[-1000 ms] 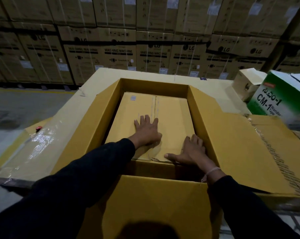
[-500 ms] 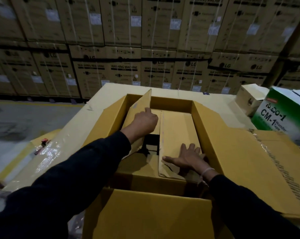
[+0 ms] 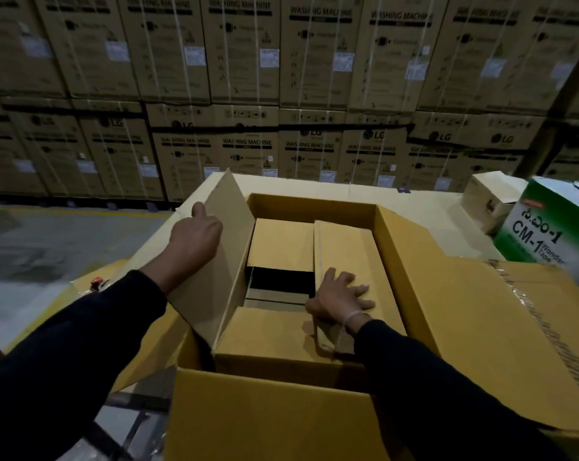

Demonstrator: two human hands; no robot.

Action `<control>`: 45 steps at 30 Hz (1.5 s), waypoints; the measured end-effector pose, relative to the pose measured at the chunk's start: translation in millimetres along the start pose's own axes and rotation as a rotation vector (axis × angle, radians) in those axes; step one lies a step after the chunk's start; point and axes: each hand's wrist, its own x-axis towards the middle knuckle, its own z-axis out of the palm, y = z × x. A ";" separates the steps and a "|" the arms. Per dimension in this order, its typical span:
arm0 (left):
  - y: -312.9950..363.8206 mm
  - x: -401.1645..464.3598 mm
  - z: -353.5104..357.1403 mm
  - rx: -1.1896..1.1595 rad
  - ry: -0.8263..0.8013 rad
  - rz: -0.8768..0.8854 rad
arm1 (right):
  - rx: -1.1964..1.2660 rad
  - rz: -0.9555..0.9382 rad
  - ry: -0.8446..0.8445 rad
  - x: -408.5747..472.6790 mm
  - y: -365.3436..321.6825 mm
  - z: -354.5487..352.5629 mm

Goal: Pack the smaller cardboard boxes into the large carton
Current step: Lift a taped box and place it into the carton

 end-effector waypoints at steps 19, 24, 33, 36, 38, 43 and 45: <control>42.5 45.7 45.9 0.234 -0.247 0.015 | -0.608 0.015 0.478 -19.1 102.4 -142.6; 51.3 50.1 34.2 0.213 -0.294 0.014 | -0.800 0.039 0.550 -1.1 105.7 -121.4; 0.5 35.3 13.7 0.348 -0.382 0.330 | -1.000 -0.139 0.377 55.3 98.5 -91.7; 9.4 53.7 -7.1 0.223 -0.589 0.220 | -0.963 -0.189 0.329 69.1 91.5 -79.3; 19.2 73.8 -18.3 0.041 -0.575 0.072 | -0.926 -0.195 0.317 75.3 85.6 -70.8; 45.7 100.2 10.8 0.184 -0.380 0.087 | -0.880 -0.209 0.407 94.6 83.8 -46.0; 54.9 107.2 29.2 0.210 -0.264 0.074 | -0.879 -0.239 0.457 107.3 87.3 -41.9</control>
